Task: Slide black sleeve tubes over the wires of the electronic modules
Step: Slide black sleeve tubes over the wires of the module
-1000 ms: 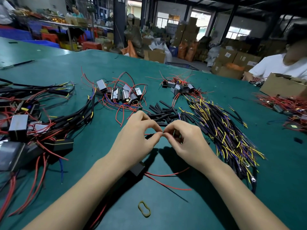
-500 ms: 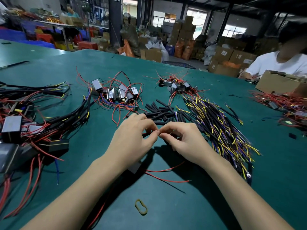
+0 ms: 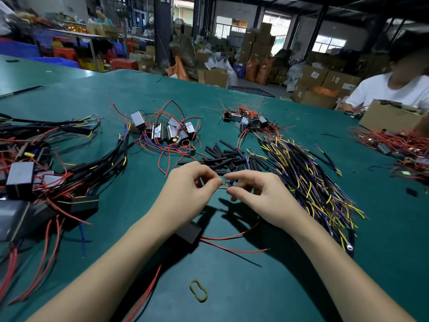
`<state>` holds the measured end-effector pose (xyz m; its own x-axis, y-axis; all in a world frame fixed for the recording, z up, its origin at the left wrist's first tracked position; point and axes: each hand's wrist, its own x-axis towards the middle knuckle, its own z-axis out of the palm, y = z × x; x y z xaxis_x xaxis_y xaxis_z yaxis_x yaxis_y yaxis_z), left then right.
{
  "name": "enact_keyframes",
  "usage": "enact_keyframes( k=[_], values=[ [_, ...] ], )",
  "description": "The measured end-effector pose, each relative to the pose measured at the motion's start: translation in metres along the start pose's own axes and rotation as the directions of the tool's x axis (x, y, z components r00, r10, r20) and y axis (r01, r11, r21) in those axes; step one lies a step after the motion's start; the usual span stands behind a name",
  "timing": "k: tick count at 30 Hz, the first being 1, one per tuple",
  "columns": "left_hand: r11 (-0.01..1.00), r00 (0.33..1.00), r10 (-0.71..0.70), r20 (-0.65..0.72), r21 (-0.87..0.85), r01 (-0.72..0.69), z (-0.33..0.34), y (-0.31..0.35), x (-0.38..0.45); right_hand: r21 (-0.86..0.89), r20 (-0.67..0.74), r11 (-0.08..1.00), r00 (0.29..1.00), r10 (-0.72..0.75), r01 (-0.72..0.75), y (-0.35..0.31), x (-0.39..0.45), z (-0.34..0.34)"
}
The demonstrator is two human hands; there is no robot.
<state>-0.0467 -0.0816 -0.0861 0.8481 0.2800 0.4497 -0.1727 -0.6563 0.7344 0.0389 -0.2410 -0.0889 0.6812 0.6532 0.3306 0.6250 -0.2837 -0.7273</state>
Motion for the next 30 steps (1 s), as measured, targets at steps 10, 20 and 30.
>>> enact_keyframes(
  k=[10, 20, 30],
  values=[
    [0.993, 0.996, -0.058, 0.064, 0.102, 0.052, -0.008, -0.004, 0.002, -0.043, -0.058, 0.999, 0.998, 0.005, -0.008, 0.0, 0.003, -0.007],
    [0.982, 0.982, -0.173, 0.081, -0.068, 0.179, -0.011, 0.0, 0.004, -0.044, -0.117, 0.999, 0.993, -0.009, 0.004, -0.011, 0.006, -0.011],
    [0.938, 0.877, -0.348, 0.332, 0.129, 0.323, -0.037, -0.002, 0.007, -0.236, -0.128, 0.971, 0.99, -0.059, 0.027, -0.014, 0.003, -0.017]
  ],
)
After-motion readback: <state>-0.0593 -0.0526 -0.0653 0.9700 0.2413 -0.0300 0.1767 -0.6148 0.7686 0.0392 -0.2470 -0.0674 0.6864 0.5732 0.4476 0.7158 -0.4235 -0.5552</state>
